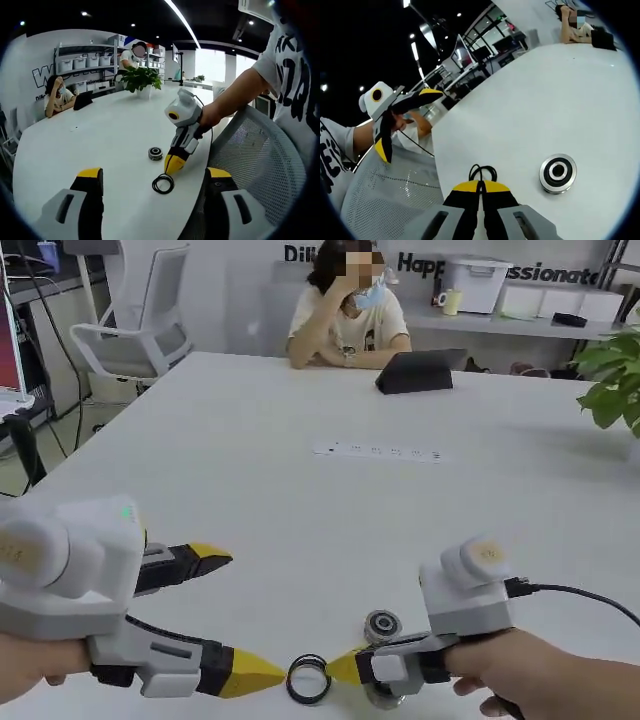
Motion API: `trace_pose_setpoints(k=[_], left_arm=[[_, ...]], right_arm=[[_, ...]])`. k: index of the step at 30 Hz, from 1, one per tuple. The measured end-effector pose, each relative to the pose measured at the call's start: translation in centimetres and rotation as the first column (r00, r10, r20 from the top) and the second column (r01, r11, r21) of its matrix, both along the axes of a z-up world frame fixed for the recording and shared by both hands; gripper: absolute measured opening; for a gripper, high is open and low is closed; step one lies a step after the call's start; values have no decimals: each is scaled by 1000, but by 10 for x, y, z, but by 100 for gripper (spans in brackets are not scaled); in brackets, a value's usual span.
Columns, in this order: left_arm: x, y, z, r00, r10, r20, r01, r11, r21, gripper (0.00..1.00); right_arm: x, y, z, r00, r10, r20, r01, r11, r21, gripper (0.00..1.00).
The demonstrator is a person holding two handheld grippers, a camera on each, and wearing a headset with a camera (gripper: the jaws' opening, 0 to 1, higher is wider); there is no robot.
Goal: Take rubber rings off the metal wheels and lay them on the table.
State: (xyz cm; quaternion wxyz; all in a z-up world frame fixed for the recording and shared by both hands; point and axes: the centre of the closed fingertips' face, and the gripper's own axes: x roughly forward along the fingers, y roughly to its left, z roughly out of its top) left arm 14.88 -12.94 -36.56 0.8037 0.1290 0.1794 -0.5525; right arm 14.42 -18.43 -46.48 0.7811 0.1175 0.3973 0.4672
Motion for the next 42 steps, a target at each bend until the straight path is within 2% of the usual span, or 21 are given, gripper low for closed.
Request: trace_pose_setpoints(k=[7,15,21,29,33,37,42], left_arm=[[-1,0,-1,1000,1,0,-1,1000,4,81],[-3,1,-2,1000,2,-5,-2,1000,7,80],[-3,2,-3,1000,1,-4,-1,1000,12,80],[-5,-1,-1,1000,-8,-2,8,1000,13,80],[-7,-3,0,1000,-16,4,16,1000,15,80],[-8,-4,0,1000,-23,3,22,1000,20,81],[-8,-6,4,1000,-24,3,24,1000,12,80]], right_arm=[[1,1,-2,1000,10,24,-10,1000,-20,2],[9,-5,-1,998,-16,65,18,999,-35,4],[13,-7,7,996,-28,87,30,999,-14,7],[21,-11,35,985,-57,164,51,998,37,9],[22,-16,45,979,-70,194,62,997,45,13],[21,-23,55,970,-83,229,72,996,53,17],[23,-35,74,955,-125,270,104,991,89,21]])
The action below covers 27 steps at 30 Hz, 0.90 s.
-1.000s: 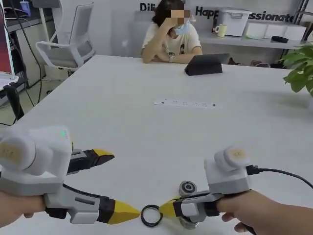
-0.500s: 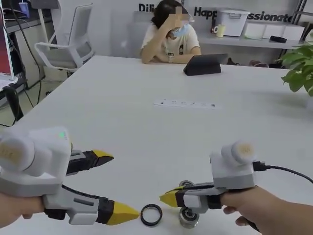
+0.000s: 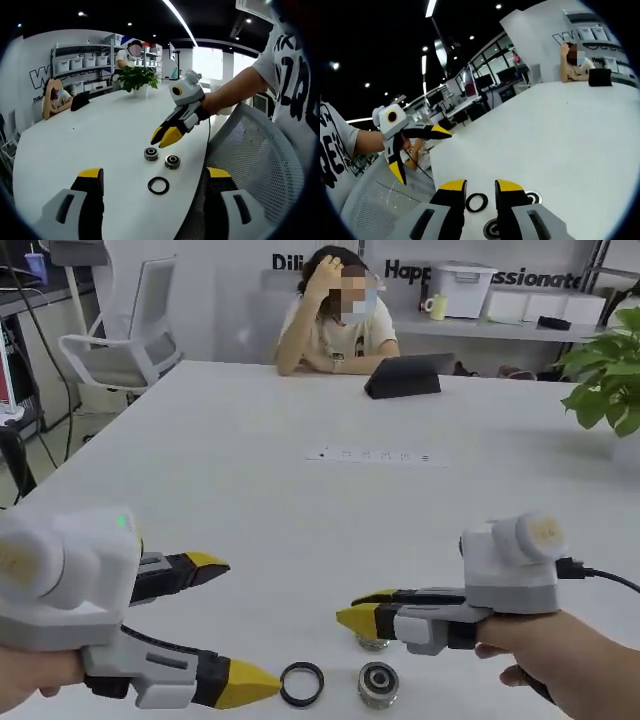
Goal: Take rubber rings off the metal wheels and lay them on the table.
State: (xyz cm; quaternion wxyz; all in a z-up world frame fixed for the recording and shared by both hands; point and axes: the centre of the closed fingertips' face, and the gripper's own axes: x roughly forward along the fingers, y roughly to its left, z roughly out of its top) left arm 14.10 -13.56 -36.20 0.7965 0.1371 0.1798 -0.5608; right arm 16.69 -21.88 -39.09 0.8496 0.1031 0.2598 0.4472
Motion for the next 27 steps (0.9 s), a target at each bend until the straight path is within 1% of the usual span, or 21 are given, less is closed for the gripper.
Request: trace_pose_setpoints(k=[4,7,10,11,13,19,21,22,23,25,27], left_arm=[[0,-1,2,1000,-1,4,1,1000,0,80],[0,-2,5,1000,0,6,0,1000,-2,81],[0,-2,6,1000,1,7,-1,1000,-3,81],[0,-2,7,1000,1,9,-1,1000,0,81],[-1,-2,8,1000,1,10,-1,1000,2,81],[1,-1,13,1000,14,11,-14,1000,-2,83],[2,-1,14,1000,17,9,-17,1000,-3,83],[2,0,14,1000,19,7,-19,1000,-3,84],[2,0,14,1000,20,6,-20,1000,-2,84],[1,0,14,1000,22,3,-22,1000,-2,84],[1,-1,14,1000,23,2,-22,1000,-3,85]], right_arm=[[-1,-9,14,999,-17,40,17,1000,6,26],[-2,-17,19,998,-29,56,29,1000,8,30],[-4,-25,23,996,-38,83,39,999,-8,34],[-7,-27,25,995,-36,93,38,999,-16,35],[-9,-33,27,993,-36,111,40,999,-30,36],[-16,-47,33,990,-35,138,43,998,-50,44],[-20,-51,34,988,-24,155,37,996,-78,47],[-22,-54,34,986,-15,168,33,994,-101,48],[-24,-55,34,984,-10,177,30,993,-110,49],[-29,-58,34,984,-2,179,24,992,-120,52],[-33,-62,34,984,-6,181,28,993,-119,55]])
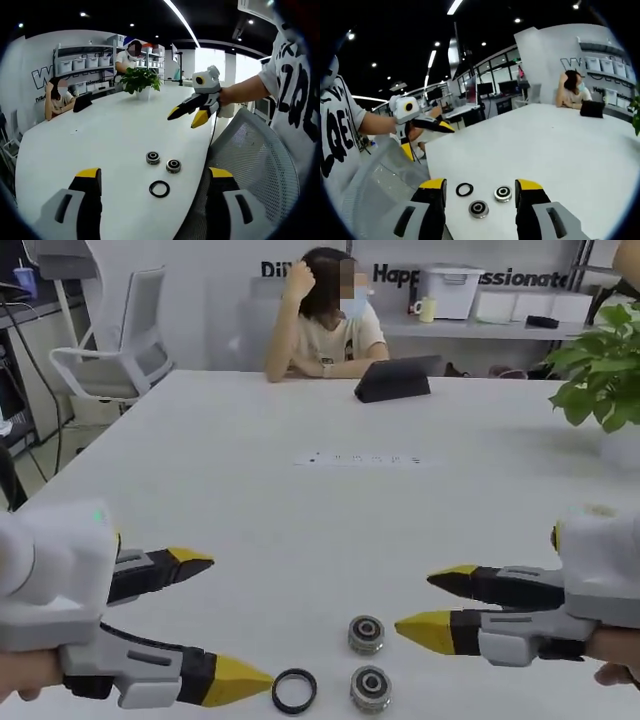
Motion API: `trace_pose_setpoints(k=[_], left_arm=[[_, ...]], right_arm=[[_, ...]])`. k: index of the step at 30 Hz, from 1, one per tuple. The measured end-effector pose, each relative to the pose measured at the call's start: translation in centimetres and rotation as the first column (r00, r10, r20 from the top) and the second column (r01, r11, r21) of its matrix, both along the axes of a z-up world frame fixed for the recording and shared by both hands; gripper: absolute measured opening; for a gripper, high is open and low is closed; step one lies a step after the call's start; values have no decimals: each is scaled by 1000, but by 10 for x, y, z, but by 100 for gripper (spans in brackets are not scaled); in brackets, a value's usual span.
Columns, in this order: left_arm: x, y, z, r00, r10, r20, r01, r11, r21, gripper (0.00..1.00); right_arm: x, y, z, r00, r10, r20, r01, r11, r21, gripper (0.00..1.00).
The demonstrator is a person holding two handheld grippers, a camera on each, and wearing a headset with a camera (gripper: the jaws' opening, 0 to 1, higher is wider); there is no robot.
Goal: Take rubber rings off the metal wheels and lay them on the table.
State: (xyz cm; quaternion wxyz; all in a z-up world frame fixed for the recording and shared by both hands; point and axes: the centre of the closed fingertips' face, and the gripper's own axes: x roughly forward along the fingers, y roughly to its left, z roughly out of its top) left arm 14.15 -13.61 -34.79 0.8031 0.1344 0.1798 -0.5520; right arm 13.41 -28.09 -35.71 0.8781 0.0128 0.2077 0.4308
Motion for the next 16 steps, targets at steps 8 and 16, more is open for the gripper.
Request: trace_pose_setpoints(k=[8,16], left_arm=[[-3,-1,-1,1000,4,-15,-4,1000,-1,87],[-6,-2,0,1000,-2,-6,2,1000,5,90]], right_arm=[[-17,-12,-8,999,21,29,-18,996,-85,63],[-29,-25,-20,999,19,29,-15,990,-139,68]])
